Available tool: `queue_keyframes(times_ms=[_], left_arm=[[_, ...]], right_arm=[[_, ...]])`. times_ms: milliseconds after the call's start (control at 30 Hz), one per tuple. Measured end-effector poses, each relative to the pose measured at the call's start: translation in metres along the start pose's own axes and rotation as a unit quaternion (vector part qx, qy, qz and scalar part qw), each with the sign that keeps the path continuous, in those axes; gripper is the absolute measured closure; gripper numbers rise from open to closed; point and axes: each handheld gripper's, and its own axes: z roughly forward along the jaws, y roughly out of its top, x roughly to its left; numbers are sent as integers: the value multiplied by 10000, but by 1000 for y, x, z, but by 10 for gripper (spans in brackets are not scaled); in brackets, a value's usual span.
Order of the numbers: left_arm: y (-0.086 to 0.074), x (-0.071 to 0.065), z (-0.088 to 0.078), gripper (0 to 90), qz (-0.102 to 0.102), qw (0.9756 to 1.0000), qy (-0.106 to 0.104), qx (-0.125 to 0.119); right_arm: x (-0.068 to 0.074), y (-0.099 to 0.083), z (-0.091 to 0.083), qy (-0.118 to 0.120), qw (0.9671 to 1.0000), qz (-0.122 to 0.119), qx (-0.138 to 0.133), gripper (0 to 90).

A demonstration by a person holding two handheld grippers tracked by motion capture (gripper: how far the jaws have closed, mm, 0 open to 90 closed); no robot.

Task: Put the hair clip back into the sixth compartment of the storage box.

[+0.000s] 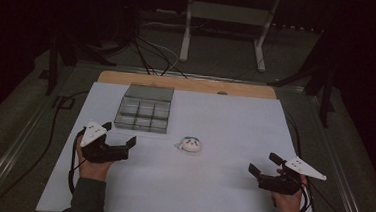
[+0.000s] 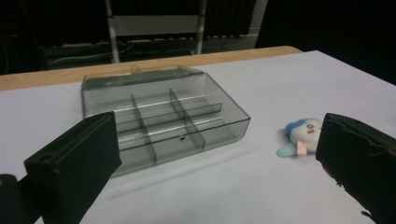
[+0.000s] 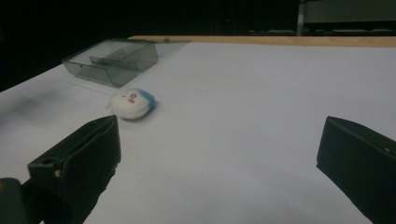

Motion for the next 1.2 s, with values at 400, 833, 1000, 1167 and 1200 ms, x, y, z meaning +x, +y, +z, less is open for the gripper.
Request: queue_keyframes(times_ms=[400,833,1000,1167,1200], left_arm=[[4,-10,28,7,37,9995,-259,160],[7,-22,56,7,142,9983,-493,283],[8,-26,65,7,109,9979,-564,291],[8,-35,77,8,136,9969,-701,330],[8,-35,77,7,136,9969,-701,330]], right_arm=[[0,1,-1,-20,10000,-33,35,0],[0,1,0,-138,9999,-55,87,0],[-2,1,-1,-159,9999,-11,65,0],[-1,1,-1,-166,9998,-43,64,0],[-1,1,-1,-170,9998,-41,58,0]])
